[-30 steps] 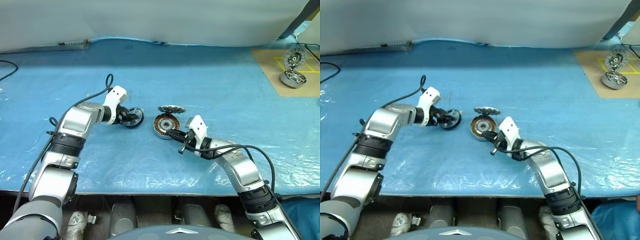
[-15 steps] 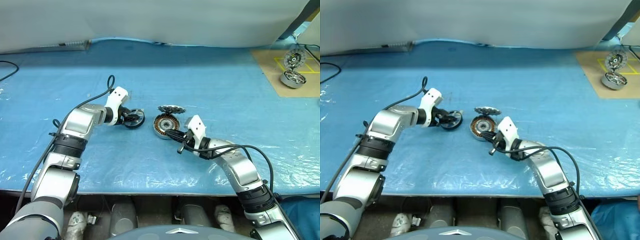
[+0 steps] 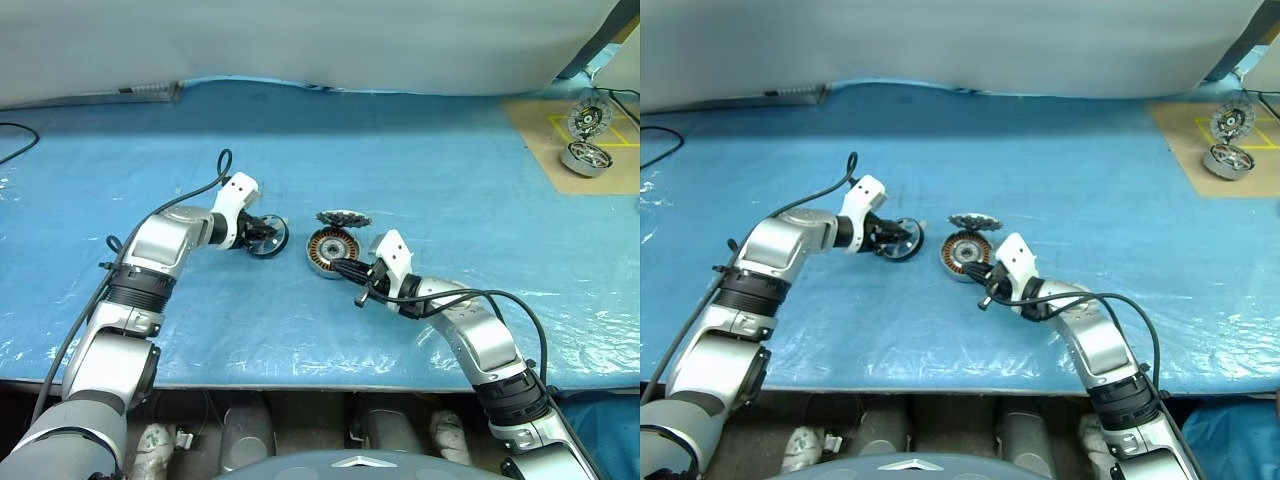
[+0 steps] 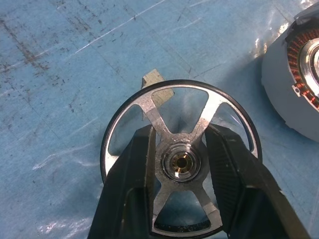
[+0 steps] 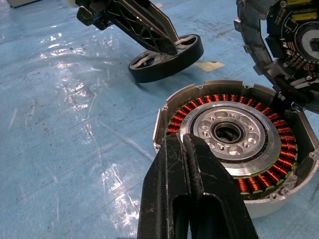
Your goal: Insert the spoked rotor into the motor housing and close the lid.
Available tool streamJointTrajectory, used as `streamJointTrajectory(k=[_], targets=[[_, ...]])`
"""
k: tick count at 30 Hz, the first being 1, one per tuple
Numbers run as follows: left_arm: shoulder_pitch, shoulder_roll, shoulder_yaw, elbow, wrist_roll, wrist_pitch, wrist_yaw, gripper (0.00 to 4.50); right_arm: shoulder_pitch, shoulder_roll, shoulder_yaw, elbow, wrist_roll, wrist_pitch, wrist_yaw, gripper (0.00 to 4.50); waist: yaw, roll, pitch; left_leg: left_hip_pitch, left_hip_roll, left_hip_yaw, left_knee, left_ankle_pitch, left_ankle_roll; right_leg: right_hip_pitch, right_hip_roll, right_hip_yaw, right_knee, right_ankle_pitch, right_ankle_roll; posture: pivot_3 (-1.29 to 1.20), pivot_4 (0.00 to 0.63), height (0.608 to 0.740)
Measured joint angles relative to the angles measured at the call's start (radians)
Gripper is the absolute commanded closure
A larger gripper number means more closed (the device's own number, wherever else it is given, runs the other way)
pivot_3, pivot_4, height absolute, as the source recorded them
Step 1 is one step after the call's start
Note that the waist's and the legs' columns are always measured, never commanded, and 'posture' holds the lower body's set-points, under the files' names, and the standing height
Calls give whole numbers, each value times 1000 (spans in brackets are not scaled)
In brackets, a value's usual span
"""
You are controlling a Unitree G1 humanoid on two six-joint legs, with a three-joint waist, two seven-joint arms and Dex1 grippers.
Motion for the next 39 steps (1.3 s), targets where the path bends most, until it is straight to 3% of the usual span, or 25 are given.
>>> streamJointTrajectory(k=[17,26,39], targets=[[26,75,123,37,-62,-98,-57,3313,-6,-6,-37,-27,42,15,17,4500,0,0,1,0,0,0,-1,0,0,-2,0,-1,-2,0,0,0,150,740],[87,109,136,-49,-133,-94,-147,3313,-19,-33,-79,-52,84,38,28,4500,1,0,1,0,0,0,-1,0,0,-2,0,-1,-2,0,0,0,150,740],[80,110,-7,-191,-171,-120,-328,3313,150,-66,-125,-66,93,-77,29,4500,0,0,1,-1,0,0,-1,0,0,-2,0,-1,-2,0,0,0,150,740]])
